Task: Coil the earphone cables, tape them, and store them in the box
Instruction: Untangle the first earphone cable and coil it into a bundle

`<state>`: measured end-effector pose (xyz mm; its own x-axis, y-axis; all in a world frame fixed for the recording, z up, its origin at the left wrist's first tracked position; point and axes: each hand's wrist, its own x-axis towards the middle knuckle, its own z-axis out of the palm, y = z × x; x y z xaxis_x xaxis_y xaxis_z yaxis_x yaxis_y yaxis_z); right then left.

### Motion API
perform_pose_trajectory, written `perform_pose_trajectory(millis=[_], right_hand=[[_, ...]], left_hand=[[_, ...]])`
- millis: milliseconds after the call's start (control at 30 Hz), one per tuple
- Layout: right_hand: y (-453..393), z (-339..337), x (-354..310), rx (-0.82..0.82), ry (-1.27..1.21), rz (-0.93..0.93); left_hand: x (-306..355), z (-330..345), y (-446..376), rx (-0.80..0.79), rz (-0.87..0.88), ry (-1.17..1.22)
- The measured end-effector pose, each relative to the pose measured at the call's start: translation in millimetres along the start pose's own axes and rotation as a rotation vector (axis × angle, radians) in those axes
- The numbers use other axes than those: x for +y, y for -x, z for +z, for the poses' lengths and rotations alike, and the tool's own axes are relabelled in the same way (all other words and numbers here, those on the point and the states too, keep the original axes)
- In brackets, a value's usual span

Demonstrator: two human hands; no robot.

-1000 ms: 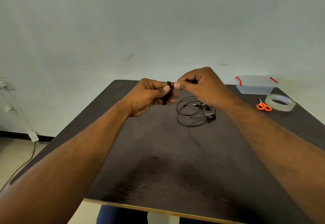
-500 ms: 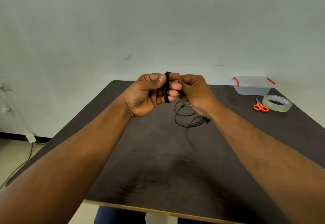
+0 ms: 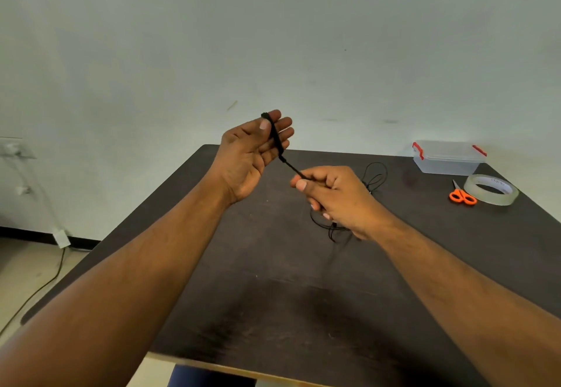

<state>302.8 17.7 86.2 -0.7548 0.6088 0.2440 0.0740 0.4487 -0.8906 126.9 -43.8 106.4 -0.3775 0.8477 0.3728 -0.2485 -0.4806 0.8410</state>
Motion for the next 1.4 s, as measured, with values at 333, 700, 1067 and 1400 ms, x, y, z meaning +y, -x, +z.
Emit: perform_pose_trajectory(millis=[333, 700, 1067, 1400], right_hand=[[-17.3, -44.2, -49.3, 0.030, 0.421, -0.189], [-26.9, -59.0, -45.7, -0.013, 0.074, -0.203], [-2.3, 0.1, 3.0, -0.053, -0.108, -0.024], [10.5, -13.1, -11.2, -0.026, 0.308, -0.155]], left_hand=[[-4.1, 5.1, 15.4, -0.357, -0.114, -0.766], [-4.7, 21.6, 28.9, -0.480, -0.264, -0.126], [7.6, 26.1, 15.8, -0.090, -0.017, 0.233], [8.8, 0.6, 6.6, 0.006, 0.070, -0.350]])
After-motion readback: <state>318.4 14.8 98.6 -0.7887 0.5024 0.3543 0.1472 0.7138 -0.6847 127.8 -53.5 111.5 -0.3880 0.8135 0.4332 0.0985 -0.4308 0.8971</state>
